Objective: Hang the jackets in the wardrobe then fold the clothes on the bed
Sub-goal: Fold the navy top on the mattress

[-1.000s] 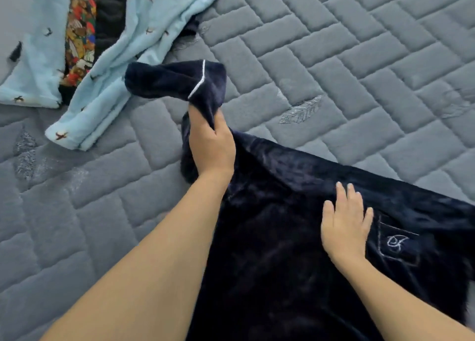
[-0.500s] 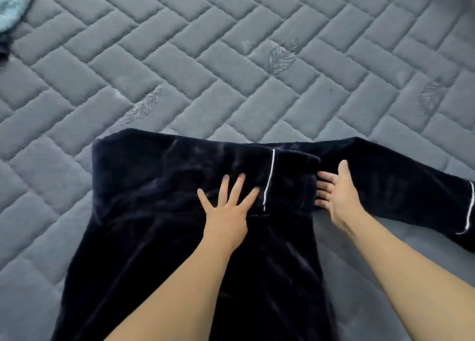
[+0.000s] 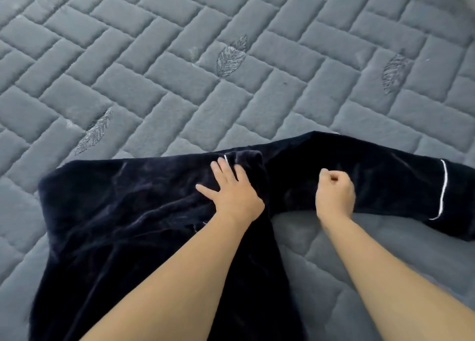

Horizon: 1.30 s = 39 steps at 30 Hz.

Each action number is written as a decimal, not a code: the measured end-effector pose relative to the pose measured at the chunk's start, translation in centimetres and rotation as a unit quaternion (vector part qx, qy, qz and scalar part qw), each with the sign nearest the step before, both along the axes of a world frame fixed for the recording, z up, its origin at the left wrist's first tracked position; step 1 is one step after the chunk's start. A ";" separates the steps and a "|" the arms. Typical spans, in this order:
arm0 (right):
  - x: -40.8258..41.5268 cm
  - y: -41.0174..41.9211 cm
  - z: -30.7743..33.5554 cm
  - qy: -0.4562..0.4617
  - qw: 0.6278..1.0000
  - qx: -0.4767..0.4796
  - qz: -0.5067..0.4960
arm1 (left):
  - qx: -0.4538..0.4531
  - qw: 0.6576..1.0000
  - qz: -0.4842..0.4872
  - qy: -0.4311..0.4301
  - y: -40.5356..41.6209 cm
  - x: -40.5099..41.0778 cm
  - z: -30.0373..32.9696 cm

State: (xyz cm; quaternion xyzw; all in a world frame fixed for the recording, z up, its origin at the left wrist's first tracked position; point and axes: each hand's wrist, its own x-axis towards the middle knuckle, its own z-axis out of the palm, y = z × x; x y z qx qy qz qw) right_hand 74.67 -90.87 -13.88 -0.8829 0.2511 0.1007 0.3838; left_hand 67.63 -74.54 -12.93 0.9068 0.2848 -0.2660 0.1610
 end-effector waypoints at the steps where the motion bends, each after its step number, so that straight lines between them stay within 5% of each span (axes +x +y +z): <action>1: -0.1 -2.7 -0.4 0.013 0.991 -0.035 -0.126 | 0.009 0.998 -0.017 -0.057 -1.9 1.1 0.3; 4: 0.2 -9.7 -0.7 0.115 0.903 0.032 -0.412 | -0.035 0.983 -0.167 -0.063 -7.8 3.9 0.2; 9: 4.5 -13.9 -1.6 0.188 0.914 0.070 -0.353 | -0.015 0.978 -0.176 0.115 -11.1 5.5 -3.2; 19: 4.9 -16.1 -4.2 0.143 0.859 0.246 -0.426 | 0.016 0.970 -0.163 0.180 -11.8 6.5 -5.0; 26: 4.2 -15.1 -2.5 0.084 0.888 0.214 -0.398 | 0.029 0.968 -0.171 0.180 -11.9 6.6 -4.6; 29: 3.4 -13.6 0.8 -0.031 0.895 0.273 -0.353 | -0.014 0.960 -0.195 0.199 -11.5 6.9 -3.2; 32: 2.5 -11.0 5.1 -0.119 0.916 0.271 -0.270 | -0.163 0.957 -0.190 0.149 -8.4 7.9 0.8; 34: 1.4 -7.9 7.5 -0.144 0.957 0.187 -0.169 | -0.322 0.945 -0.044 0.025 -3.8 6.7 4.5; 37: -3.1 -0.1 10.2 -0.202 0.977 0.054 0.033 | -0.478 0.839 0.244 -0.090 5.3 1.6 10.2; 39: -7.4 6.0 10.9 -0.216 0.943 -0.024 0.251 | -0.564 0.740 0.343 -0.126 11.3 -2.4 12.5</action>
